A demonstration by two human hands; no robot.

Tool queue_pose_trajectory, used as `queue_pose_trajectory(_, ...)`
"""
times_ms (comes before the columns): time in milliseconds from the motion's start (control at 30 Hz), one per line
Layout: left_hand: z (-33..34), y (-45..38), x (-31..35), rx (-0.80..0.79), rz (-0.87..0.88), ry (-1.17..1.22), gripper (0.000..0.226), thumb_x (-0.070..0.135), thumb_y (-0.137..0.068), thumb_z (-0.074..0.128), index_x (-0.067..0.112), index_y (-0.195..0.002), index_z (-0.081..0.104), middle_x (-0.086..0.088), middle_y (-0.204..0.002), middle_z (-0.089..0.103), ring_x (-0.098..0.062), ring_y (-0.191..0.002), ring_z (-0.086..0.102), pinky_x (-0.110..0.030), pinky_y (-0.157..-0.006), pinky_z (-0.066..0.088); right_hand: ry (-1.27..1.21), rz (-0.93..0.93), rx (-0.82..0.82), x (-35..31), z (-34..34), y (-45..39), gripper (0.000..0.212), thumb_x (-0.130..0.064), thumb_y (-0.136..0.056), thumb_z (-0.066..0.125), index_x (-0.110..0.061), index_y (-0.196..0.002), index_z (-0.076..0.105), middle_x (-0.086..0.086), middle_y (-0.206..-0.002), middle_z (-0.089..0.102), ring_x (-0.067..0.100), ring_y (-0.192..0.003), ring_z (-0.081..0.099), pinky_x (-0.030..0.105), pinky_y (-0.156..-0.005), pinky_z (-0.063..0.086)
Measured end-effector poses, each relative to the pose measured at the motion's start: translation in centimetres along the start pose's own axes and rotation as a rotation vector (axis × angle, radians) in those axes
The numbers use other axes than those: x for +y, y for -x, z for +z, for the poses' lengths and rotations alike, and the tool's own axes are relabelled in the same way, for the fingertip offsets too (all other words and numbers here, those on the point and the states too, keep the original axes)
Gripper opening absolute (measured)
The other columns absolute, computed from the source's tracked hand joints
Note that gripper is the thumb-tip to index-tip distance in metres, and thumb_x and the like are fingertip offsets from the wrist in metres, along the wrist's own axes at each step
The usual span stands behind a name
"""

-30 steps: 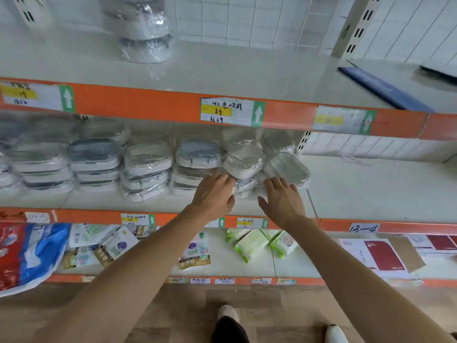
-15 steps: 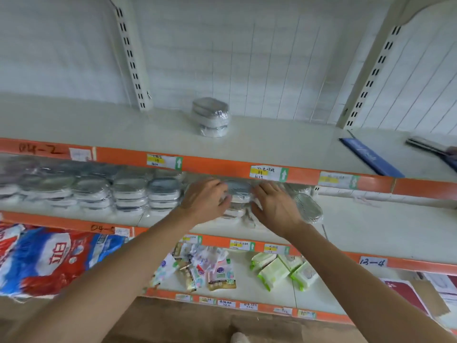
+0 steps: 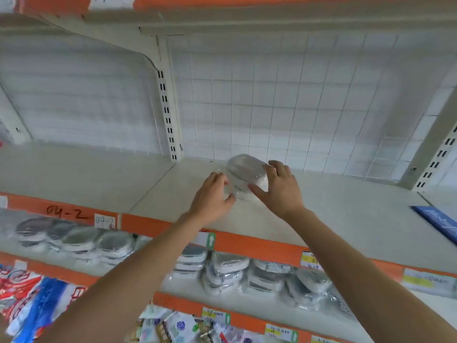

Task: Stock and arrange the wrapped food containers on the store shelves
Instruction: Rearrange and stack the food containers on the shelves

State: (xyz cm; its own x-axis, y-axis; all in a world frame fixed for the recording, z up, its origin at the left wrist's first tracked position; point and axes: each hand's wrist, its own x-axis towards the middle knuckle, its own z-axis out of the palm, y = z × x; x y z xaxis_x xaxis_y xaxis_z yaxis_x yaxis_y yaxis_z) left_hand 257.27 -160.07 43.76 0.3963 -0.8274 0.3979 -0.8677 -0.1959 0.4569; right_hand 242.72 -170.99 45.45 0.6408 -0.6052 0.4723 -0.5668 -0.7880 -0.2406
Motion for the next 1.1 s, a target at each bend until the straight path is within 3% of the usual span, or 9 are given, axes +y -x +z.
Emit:
queue_pose_trajectory(100, 0.2, -4.0, -0.6, -0.030, -0.001, 0.001, 0.028, 0.020, -0.086, 0.063, 0.004, -0.106, 0.051, -0.009, -0.112, 0.050, -0.024, -0.103, 0.052, -0.037, -0.087, 0.044, -0.049, 0.099, -0.160, 0.4, 1.4, -4.2, 0.091, -0.064, -0.081, 0.054, -0.011, -0.147, 0.022, 0.011, -0.154, 0.017, 0.026, -0.141, 0.018, 0.038, -0.113, 0.020)
queue_pose_trajectory(200, 0.8, -7.3, -0.4, -0.006, 0.002, 0.023, 0.028, 0.021, -0.086, 0.064, 0.005, -0.103, 0.050, -0.008, -0.109, 0.049, -0.024, -0.100, 0.052, -0.035, -0.085, 0.044, -0.112, 0.130, -0.285, 1.9, 1.8, -6.7, 0.093, -0.058, -0.079, 0.061, -0.012, -0.148, 0.019, 0.015, -0.146, 0.033, 0.030, -0.132, 0.033, 0.039, -0.106, 0.031)
queue_pose_trajectory(267, 1.9, -8.7, -0.1, -0.031, 0.008, 0.016, 0.031, 0.026, -0.086, 0.062, 0.007, -0.107, 0.049, -0.007, -0.112, 0.047, -0.023, -0.104, 0.050, -0.033, -0.087, 0.044, -0.117, 0.173, -0.222, 3.7, 1.4, -6.9, 0.087, -0.055, -0.080, 0.062, -0.011, -0.146, 0.025, 0.014, -0.138, 0.041, 0.031, -0.126, 0.038, 0.039, -0.101, 0.035)
queue_pose_trajectory(367, 4.3, -10.6, 0.6, -0.144, -0.051, -0.077, 0.054, 0.051, -0.086, 0.056, 0.010, -0.119, 0.044, -0.009, -0.123, 0.042, -0.028, -0.116, 0.043, -0.036, -0.093, 0.041, -0.028, 0.323, -0.140, 7.2, 0.3, -6.0, 0.085, -0.061, -0.077, 0.058, -0.014, -0.142, 0.031, 0.014, -0.128, 0.042, 0.031, -0.119, 0.039, 0.038, -0.096, 0.037)
queue_pose_trajectory(467, 7.2, -11.6, 1.9, -0.317, -0.206, -0.209, 0.080, 0.075, -0.079, 0.044, 0.019, -0.135, 0.034, -0.013, -0.138, 0.027, -0.036, -0.123, 0.035, -0.042, -0.099, 0.036, -0.006, 0.471, -0.255, 9.7, 0.3, -4.1, 0.076, -0.055, -0.077, 0.059, -0.021, -0.140, 0.031, 0.010, -0.122, 0.038, 0.030, -0.118, 0.037, 0.037, -0.095, 0.038)
queue_pose_trajectory(600, 8.8, -12.3, 2.5, -0.361, -0.225, -0.192, 0.074, 0.065, -0.082, 0.050, 0.021, -0.137, 0.029, -0.017, -0.140, 0.020, -0.038, -0.120, 0.037, -0.040, -0.093, 0.038, 0.114, 0.452, -0.353, 10.8, 1.1, -3.5, 0.064, -0.056, -0.082, 0.055, -0.018, -0.131, 0.039, 0.011, -0.122, 0.035, 0.031, -0.116, 0.034, 0.036, -0.096, 0.035)
queue_pose_trajectory(800, 4.4, -10.9, -1.8, -0.500, -0.301, -0.132, 0.072, 0.054, -0.070, 0.063, 0.044, -0.133, 0.030, -0.011, -0.129, 0.036, -0.033, -0.121, 0.037, -0.036, -0.092, 0.038, 0.232, 0.435, -0.436, 8.1, 2.4, -4.4, 0.082, -0.062, -0.079, 0.058, -0.014, -0.136, 0.023, 0.017, -0.132, 0.039, 0.034, -0.121, 0.038, 0.041, -0.094, 0.035)
queue_pose_trajectory(967, -0.2, -6.3, -5.1, -0.465, -0.291, -0.082, 0.085, 0.054, -0.071, 0.071, 0.041, -0.141, 0.026, -0.012, -0.134, 0.032, -0.036, -0.124, 0.038, -0.042, -0.101, 0.040, 0.245, 0.408, -0.368, 3.8, 3.4, -2.6, 0.078, -0.058, -0.078, 0.060, -0.012, -0.132, 0.027, 0.016, -0.128, 0.040, 0.033, -0.120, 0.037, 0.042, -0.092, 0.035)
queue_pose_trajectory(1100, -5.7, -1.6, -7.3, -0.142, -0.222, -0.111, 0.089, 0.053, -0.069, 0.072, 0.026, -0.140, 0.025, -0.012, -0.130, 0.037, -0.035, -0.120, 0.038, -0.043, -0.094, 0.040, 0.210, 0.362, -0.143, -1.7, 3.0, 0.3, 0.078, -0.055, -0.074, 0.066, -0.010, -0.128, 0.033, 0.015, -0.125, 0.043, 0.033, -0.115, 0.040, 0.043, -0.090, 0.036)
